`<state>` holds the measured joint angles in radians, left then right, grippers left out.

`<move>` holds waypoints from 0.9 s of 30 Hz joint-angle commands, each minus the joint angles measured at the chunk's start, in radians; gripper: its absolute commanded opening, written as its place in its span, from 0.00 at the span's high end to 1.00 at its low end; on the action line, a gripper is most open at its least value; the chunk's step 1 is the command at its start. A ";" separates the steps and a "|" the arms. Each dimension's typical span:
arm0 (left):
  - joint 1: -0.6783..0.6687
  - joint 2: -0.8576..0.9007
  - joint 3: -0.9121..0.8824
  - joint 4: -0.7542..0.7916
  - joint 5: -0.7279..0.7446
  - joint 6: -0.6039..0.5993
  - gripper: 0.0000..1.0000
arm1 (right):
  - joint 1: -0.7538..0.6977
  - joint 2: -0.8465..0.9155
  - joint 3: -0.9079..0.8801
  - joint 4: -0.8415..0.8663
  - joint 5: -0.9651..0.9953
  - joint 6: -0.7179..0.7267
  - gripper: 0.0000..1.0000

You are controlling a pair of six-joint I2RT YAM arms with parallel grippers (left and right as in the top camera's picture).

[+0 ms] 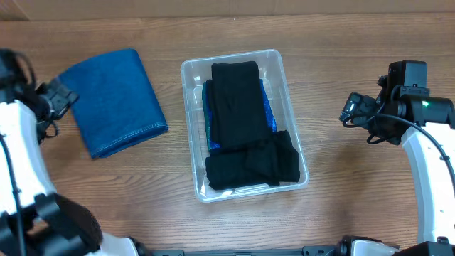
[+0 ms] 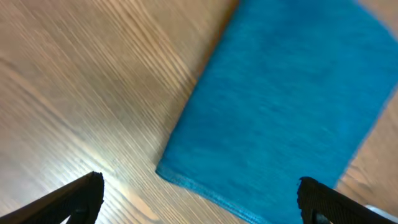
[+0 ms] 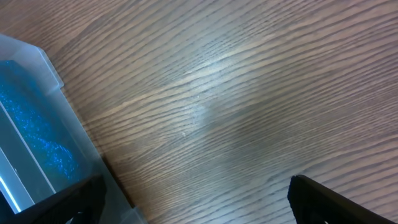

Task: Pack container
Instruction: 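Grasp the folded blue denim with the left gripper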

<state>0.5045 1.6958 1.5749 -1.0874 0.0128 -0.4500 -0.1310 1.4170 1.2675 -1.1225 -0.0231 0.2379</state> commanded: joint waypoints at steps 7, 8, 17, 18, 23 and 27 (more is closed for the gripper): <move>0.159 0.434 -0.009 0.150 0.570 0.583 0.00 | -0.003 0.000 -0.001 0.002 -0.005 -0.010 0.02; 0.159 0.467 -0.009 0.175 0.572 0.583 0.00 | -0.003 0.000 -0.001 -0.002 -0.005 -0.010 0.02; 0.094 0.653 -0.009 0.314 0.774 0.531 0.21 | -0.003 0.000 -0.001 -0.013 -0.005 -0.010 0.02; 0.085 0.653 -0.009 0.314 0.774 0.521 0.39 | -0.003 0.000 -0.001 -0.013 -0.005 -0.010 0.02; 0.080 0.651 -0.008 0.254 0.792 0.506 0.96 | -0.003 0.000 -0.001 -0.013 -0.005 -0.010 0.02; 0.078 0.560 -0.006 0.156 0.846 0.525 0.96 | -0.003 0.000 -0.001 -0.014 -0.005 -0.010 0.02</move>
<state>0.6201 2.2932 1.6035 -0.8589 0.8391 0.0589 -0.1310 1.4170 1.2671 -1.1385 -0.0223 0.2344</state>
